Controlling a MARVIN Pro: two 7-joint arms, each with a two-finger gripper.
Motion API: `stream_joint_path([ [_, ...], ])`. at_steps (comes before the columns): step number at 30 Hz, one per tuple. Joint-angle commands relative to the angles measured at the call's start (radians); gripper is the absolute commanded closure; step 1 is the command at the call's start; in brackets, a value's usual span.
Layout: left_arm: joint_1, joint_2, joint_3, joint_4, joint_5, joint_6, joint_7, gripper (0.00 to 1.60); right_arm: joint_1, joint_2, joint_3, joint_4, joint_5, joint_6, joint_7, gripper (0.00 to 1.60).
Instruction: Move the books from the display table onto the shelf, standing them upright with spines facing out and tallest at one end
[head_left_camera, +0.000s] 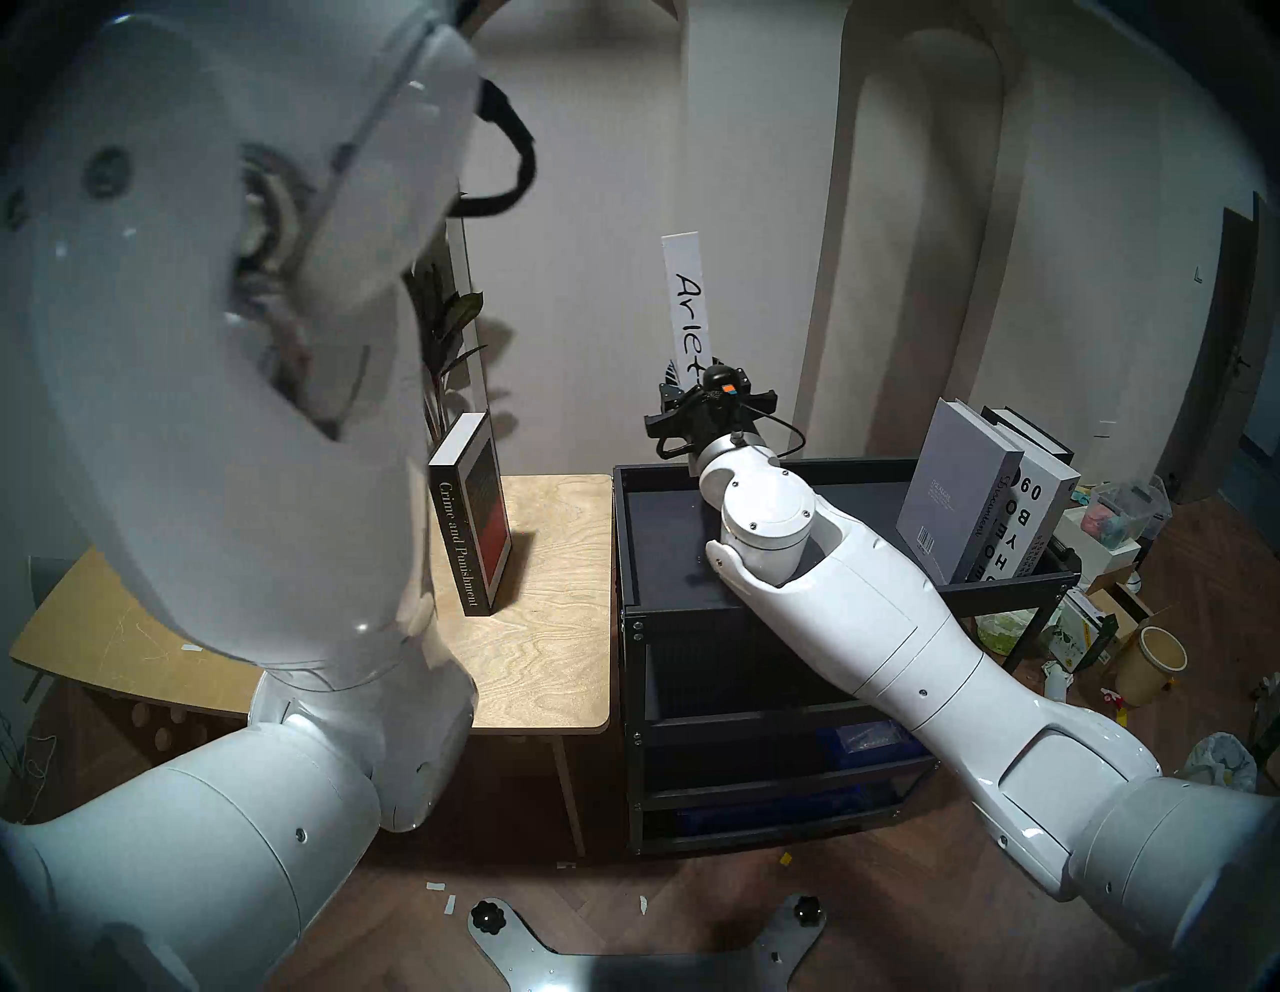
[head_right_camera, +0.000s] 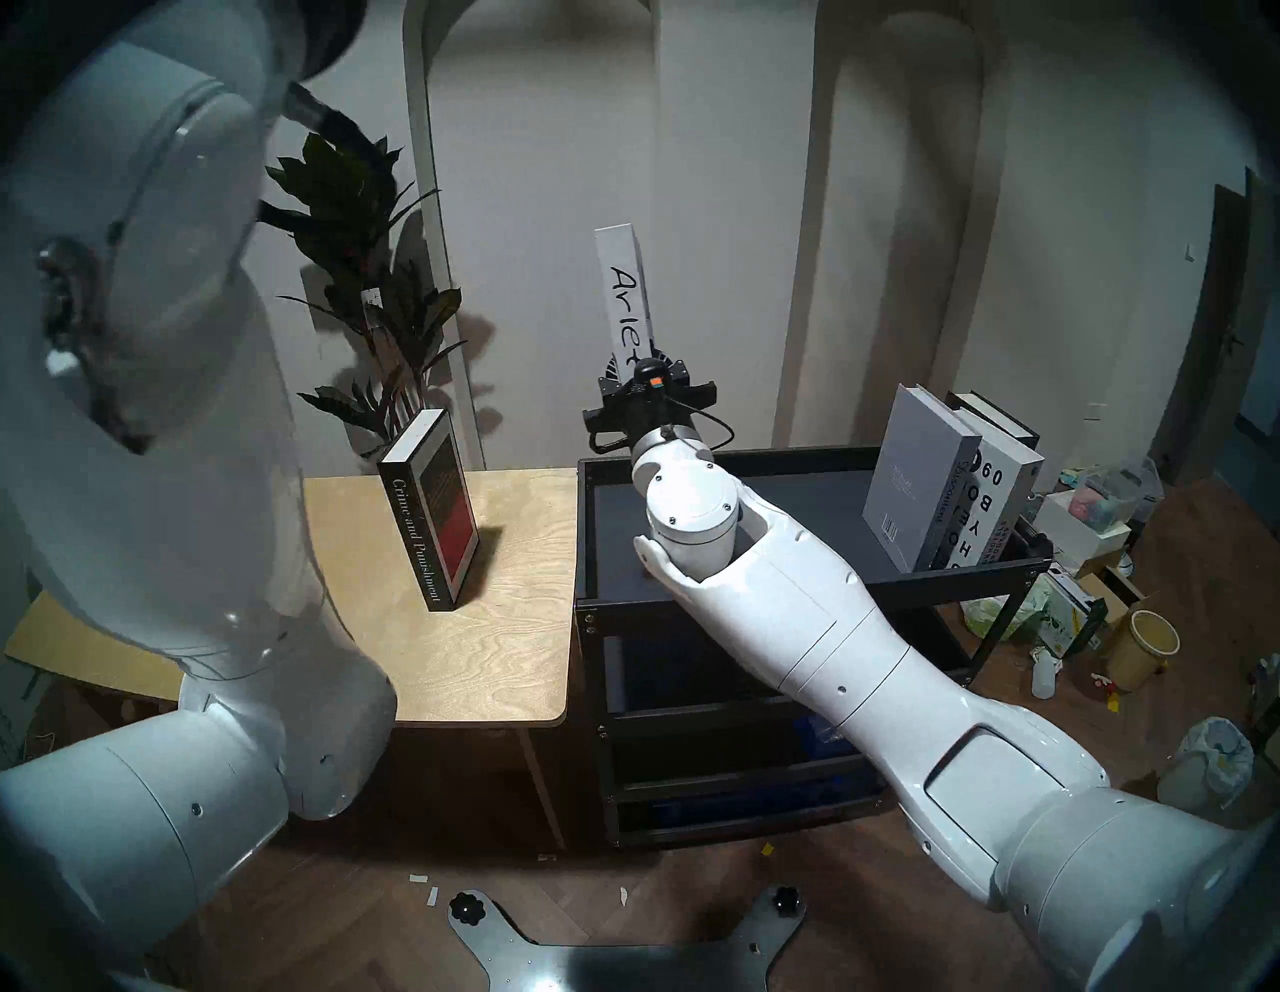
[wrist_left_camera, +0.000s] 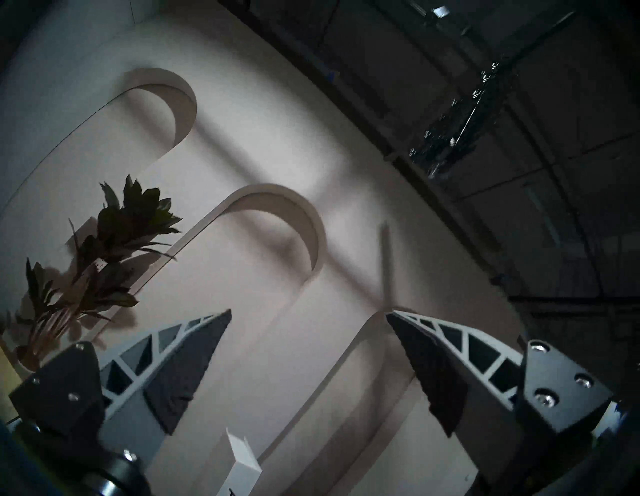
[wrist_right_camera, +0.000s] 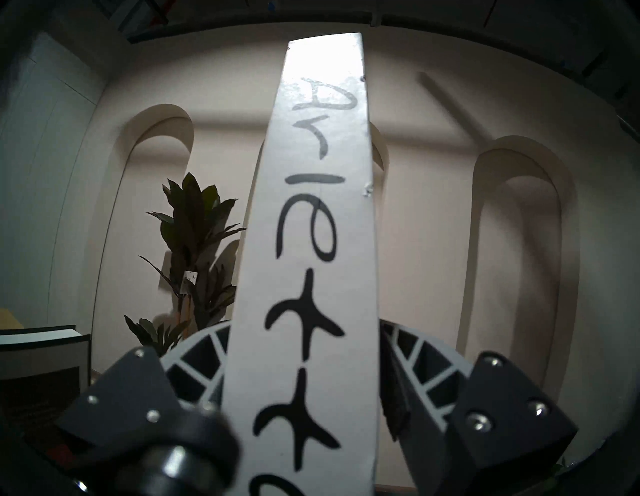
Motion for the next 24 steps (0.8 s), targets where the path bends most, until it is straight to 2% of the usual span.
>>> stream_joint_path([
  [1,-0.058,0.065,-0.142,-0.017,-0.038,0.06,-0.048,0.0,0.053,0.043,0.058,-0.005,0.032,-0.038,0.055,1.6],
  [3,-0.054,0.088,-0.18,-0.017,-0.046,0.071,-0.086,0.0,0.054,0.056,0.074,-0.005,0.044,-0.04,0.066,1.6],
  [9,-0.014,0.141,-0.271,-0.017,-0.055,0.092,-0.129,0.0,0.046,0.087,0.106,-0.011,0.083,-0.046,0.107,1.6],
  [16,0.038,0.194,-0.362,-0.017,-0.051,0.123,-0.139,0.0,0.039,0.128,0.155,-0.004,0.133,-0.047,0.142,1.6],
  [24,0.099,0.227,-0.473,-0.017,-0.042,0.148,-0.153,0.0,0.046,0.173,0.212,-0.002,0.185,-0.049,0.182,1.6],
])
